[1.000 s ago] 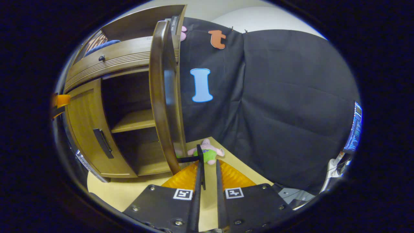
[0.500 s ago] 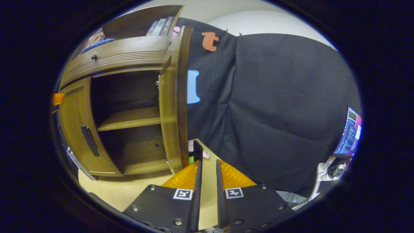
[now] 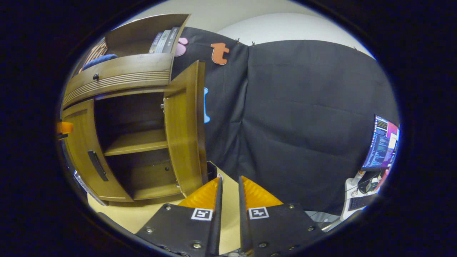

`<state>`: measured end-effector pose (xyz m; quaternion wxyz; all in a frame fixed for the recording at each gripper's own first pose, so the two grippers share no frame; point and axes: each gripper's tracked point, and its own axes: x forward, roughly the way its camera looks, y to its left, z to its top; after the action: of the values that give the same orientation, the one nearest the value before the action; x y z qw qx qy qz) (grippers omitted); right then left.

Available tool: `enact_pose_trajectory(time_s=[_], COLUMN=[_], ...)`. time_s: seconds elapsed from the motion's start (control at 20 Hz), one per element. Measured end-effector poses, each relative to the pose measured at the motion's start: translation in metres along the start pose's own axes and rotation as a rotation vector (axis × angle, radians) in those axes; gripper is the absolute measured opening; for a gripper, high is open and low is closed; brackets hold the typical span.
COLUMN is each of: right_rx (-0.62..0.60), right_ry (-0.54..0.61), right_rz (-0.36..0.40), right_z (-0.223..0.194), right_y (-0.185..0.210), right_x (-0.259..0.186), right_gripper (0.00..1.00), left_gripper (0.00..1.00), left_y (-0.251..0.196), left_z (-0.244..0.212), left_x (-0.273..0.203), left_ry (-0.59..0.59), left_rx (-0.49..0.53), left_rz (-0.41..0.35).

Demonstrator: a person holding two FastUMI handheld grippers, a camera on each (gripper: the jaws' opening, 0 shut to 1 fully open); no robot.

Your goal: Open the right door of the double-door shoe cabinet with the right hand, and open the left door with the left hand.

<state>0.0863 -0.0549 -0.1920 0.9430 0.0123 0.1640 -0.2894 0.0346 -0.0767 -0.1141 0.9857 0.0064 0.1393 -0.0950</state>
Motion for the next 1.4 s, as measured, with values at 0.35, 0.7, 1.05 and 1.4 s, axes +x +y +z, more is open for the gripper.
enact_pose_trajectory(time_s=[0.35,0.7,1.05,1.4], right_rx=[-0.019,-0.041,-0.048,-0.048], right_ry=[-0.021,-0.056,-0.128,-0.173], right_rz=[-0.056,-0.102,-0.091,-0.038], right_z=[0.012,0.039,0.083,0.106], right_y=[-0.018,-0.036,-0.034,-0.018], right_x=[0.003,0.014,0.030,0.048], right_gripper=[0.22,0.22,0.22,0.22], left_gripper=[0.70,0.73,0.43,0.36], left_y=[-0.003,-0.002,0.005,0.007], left_z=[-0.043,-0.082,-0.094,-0.094], left_x=[0.037,0.074,0.093,0.091], left_ry=[0.084,0.134,0.135,0.105], left_rx=[-0.003,0.002,-0.053,-0.097], left_rz=[0.046,0.098,0.140,0.169])
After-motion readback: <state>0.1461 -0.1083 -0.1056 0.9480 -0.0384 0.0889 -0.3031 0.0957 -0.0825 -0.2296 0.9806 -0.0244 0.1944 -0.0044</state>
